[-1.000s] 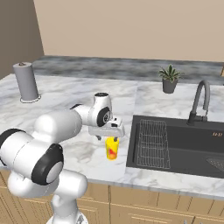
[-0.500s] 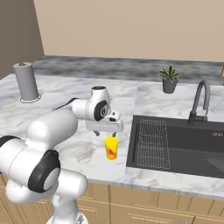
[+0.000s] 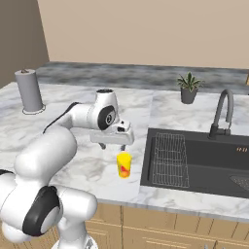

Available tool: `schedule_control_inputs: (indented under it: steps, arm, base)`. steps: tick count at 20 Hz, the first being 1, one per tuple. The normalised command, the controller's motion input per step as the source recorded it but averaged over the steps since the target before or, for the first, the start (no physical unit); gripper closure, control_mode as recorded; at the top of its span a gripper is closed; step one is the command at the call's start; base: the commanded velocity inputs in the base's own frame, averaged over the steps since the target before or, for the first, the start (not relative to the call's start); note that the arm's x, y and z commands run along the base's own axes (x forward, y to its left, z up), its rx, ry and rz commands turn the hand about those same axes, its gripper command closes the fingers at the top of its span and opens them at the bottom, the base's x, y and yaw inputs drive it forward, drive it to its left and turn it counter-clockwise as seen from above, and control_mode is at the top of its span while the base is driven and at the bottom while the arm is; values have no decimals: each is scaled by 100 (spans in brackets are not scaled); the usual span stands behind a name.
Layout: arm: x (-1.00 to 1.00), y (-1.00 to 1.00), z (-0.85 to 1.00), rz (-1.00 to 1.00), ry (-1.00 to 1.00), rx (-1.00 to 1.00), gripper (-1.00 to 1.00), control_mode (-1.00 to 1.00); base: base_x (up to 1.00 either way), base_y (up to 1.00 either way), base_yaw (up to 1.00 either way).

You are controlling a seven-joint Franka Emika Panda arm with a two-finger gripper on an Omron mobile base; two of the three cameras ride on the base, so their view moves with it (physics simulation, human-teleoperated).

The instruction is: Pick the cup and bowl from the counter and place them on the counter next to the sink.

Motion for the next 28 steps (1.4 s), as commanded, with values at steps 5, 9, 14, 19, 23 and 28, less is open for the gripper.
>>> schedule_control_inputs:
  steps: [5,9,14,19,23,28]
  arm:
    - [-99,0,13,0,-7,0,-100,-100]
    - [-95,2,19,0,-10,0,-100,-100]
    - [-85,24,19,0,-22,0,-100,-100]
    - [-90,25,12,0,-25,0,-100,-100]
    - [-90,16,4,0,-21,0,-100,-100]
    - [-6,0,2,0,-2,0,-100,-100]
  base:
    - [0,0,0]
    - [0,0,0]
    - [0,0,0]
    - [0,0,0]
    - [0,0,0]
    - [0,0,0]
